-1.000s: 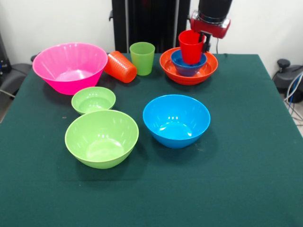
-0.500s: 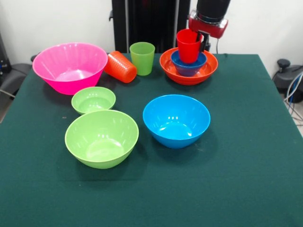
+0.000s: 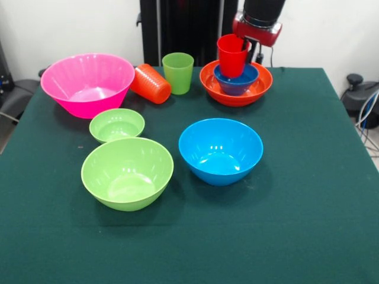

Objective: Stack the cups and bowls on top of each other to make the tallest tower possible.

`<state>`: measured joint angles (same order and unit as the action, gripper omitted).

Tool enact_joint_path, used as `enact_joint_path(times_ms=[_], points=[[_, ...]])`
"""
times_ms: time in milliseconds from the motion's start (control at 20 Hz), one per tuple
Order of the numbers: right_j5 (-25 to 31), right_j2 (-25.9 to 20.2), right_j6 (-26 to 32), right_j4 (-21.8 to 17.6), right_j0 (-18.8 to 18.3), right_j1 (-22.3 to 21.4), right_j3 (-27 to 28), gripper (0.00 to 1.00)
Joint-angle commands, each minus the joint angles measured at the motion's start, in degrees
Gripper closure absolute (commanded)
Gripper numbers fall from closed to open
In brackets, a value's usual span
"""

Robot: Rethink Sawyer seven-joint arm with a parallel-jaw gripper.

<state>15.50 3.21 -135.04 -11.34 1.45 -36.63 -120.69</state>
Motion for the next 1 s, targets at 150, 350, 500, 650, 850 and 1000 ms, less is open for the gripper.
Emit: enact_joint_path(times_ms=[150, 350, 500, 650, 850, 1000], points=[[-6.7, -2.3, -3.8, -2.0, 0.5, 4.3, 2.3, 1.0], [-8.5, -1.8, -4.4, -1.8, 0.8, 4.7, 2.1, 1.0], [-9.5, -1.8, -4.3, -1.6, 0.5, 4.9, 2.1, 1.0], [-10.8, -1.4, -4.9, -1.2, 1.0, 5.0, 1.9, 1.0], [-10.6, -1.4, -4.9, -0.7, 1.1, 4.1, 1.3, 1.0], [-9.2, -1.3, -4.0, -0.8, 1.1, 3.8, 1.7, 1.0]])
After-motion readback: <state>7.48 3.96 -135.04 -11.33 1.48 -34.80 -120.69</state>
